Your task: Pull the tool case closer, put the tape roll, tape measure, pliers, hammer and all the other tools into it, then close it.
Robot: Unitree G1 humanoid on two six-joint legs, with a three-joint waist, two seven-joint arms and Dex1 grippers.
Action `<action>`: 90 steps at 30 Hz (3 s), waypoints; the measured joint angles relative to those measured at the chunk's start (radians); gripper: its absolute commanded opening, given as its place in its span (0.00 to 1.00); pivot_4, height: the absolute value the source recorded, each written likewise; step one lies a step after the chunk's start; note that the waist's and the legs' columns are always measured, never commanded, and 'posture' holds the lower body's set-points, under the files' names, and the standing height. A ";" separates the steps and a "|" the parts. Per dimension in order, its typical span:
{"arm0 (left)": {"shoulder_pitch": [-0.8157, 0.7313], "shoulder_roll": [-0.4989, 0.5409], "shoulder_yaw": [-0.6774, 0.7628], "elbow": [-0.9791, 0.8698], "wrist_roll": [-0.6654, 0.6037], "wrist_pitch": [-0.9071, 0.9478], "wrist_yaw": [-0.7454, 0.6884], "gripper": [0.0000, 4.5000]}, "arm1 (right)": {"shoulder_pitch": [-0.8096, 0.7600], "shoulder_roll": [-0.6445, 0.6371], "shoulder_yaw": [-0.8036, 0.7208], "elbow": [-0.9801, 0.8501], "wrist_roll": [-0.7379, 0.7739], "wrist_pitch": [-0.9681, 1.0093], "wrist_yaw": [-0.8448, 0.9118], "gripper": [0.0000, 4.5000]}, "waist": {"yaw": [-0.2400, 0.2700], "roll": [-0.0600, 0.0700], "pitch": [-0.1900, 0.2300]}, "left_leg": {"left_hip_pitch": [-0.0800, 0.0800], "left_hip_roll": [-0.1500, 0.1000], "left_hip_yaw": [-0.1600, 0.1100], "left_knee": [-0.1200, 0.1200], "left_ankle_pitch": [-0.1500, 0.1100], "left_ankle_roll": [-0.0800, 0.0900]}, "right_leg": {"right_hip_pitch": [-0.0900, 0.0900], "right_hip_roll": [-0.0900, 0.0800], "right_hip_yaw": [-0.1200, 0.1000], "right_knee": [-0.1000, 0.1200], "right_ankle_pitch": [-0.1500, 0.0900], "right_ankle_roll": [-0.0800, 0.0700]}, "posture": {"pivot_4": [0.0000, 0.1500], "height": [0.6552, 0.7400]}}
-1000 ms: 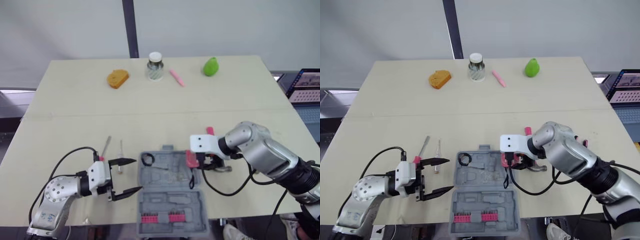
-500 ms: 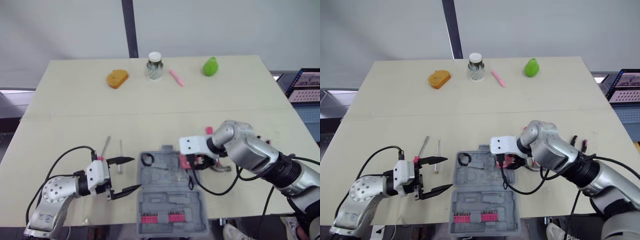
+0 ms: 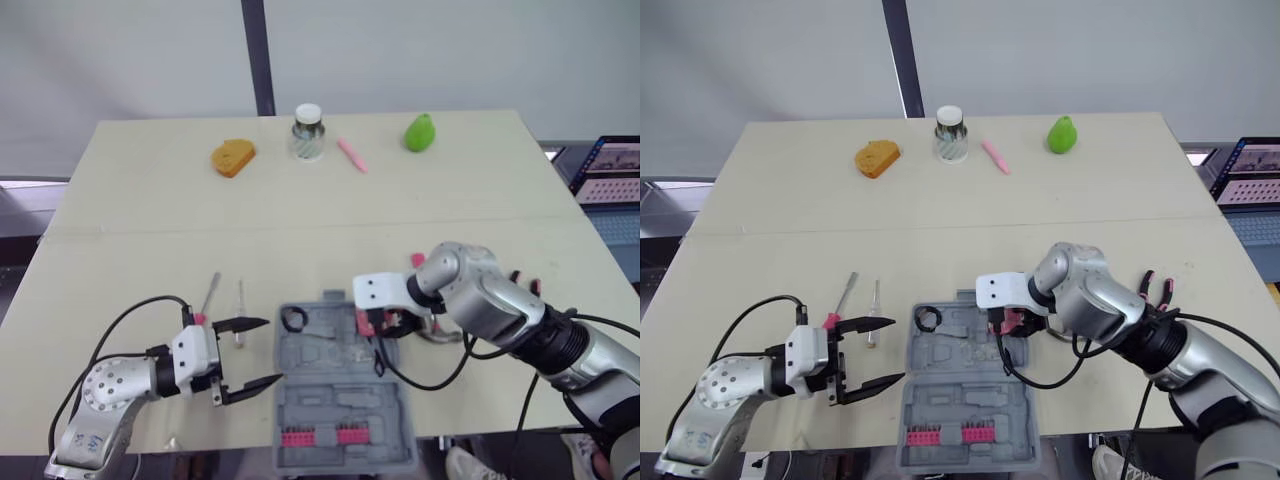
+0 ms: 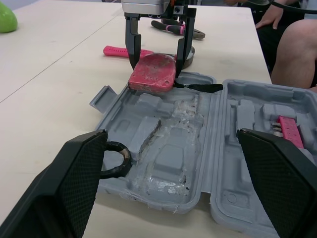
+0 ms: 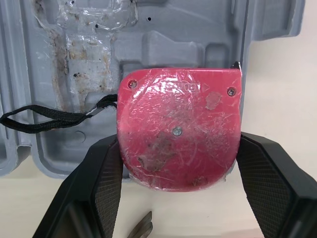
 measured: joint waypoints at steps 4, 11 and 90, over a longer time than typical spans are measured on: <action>0.006 0.000 0.000 0.000 0.003 -0.004 0.002 1.00 | 0.000 0.003 0.009 0.003 -0.015 -0.007 0.000 0.65 | 0.001 0.000 0.000 | -0.001 0.000 0.001 0.000 0.000 0.000 | -0.001 0.000 0.000 0.001 0.000 0.000 | 1.00 0.47; 0.009 -0.004 0.000 0.001 0.010 -0.017 0.004 1.00 | 0.001 0.006 0.029 0.022 -0.029 -0.020 0.001 0.65 | 0.000 0.000 0.000 | -0.004 0.000 0.004 0.000 0.000 0.000 | -0.007 0.000 0.002 0.003 0.000 0.000 | 1.00 0.47; 0.027 0.011 0.042 -0.002 -0.031 0.015 0.018 1.00 | 0.458 0.170 -0.580 0.337 0.387 -0.614 -0.161 0.28 | 0.006 -0.002 -0.001 | -0.011 0.000 0.001 0.006 0.002 0.001 | -0.010 0.001 0.000 0.006 0.000 0.000 | 1.00 0.47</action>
